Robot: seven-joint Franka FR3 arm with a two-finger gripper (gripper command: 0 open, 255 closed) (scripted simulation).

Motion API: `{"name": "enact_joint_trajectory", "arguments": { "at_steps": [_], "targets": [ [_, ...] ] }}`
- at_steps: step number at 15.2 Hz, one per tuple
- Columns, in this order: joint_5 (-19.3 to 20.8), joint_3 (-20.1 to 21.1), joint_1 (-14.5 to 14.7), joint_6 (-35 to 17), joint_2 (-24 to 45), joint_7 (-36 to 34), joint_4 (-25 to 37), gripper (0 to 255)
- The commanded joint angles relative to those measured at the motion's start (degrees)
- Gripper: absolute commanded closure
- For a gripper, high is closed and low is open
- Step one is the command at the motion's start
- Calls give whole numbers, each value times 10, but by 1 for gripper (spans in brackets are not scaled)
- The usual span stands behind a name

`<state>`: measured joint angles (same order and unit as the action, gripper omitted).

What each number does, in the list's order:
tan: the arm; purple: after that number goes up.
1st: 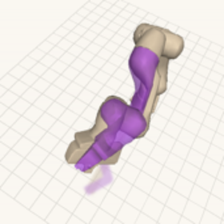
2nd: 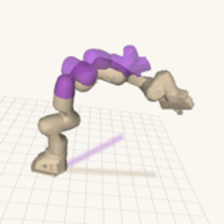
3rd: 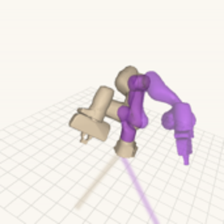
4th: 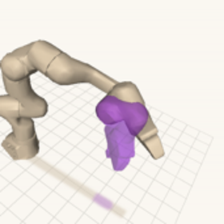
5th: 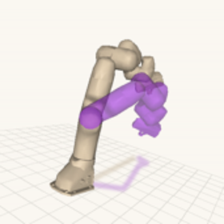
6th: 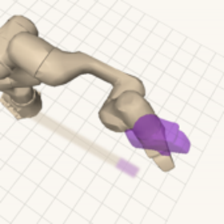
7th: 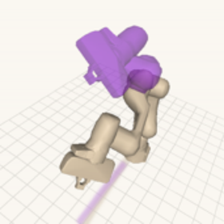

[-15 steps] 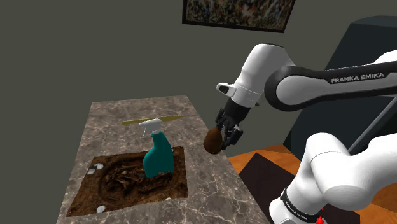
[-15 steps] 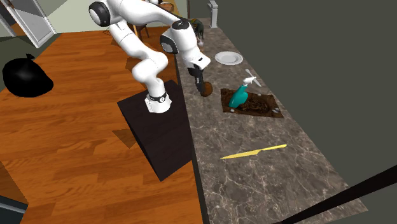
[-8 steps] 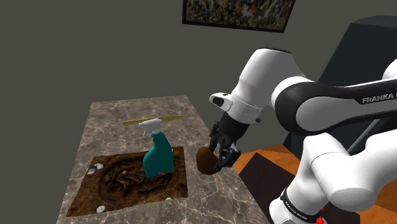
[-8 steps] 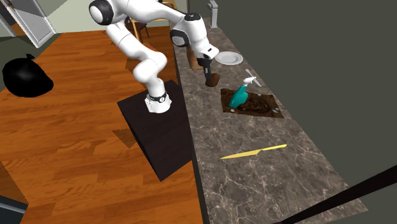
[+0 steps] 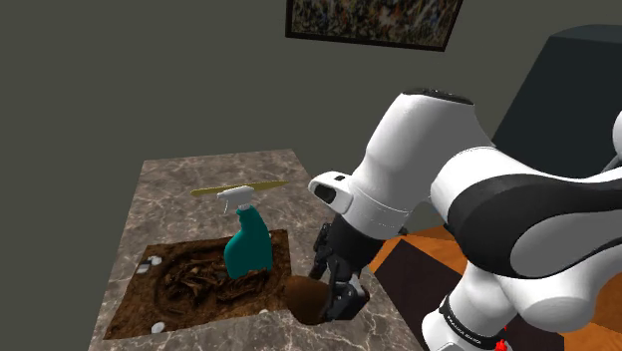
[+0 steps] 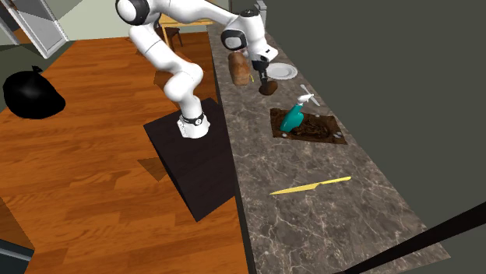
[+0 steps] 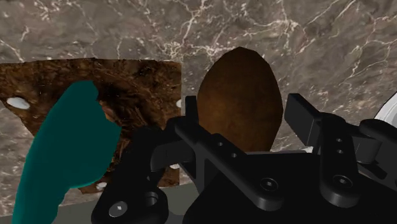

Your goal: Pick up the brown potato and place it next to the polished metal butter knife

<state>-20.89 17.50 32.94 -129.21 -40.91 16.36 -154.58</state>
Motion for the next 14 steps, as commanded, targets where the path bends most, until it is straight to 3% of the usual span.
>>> {"name": "enact_joint_trajectory", "arguments": {
  "at_steps": [1, 10, 14],
  "targets": [
    [-7, 31, 7, -13, 26, -32, 20, 255],
    [14, 168, -4, -53, 153, -178, 137, 255],
    [13, 178, -5, -88, 169, -178, 117, 255]
  ]
}}
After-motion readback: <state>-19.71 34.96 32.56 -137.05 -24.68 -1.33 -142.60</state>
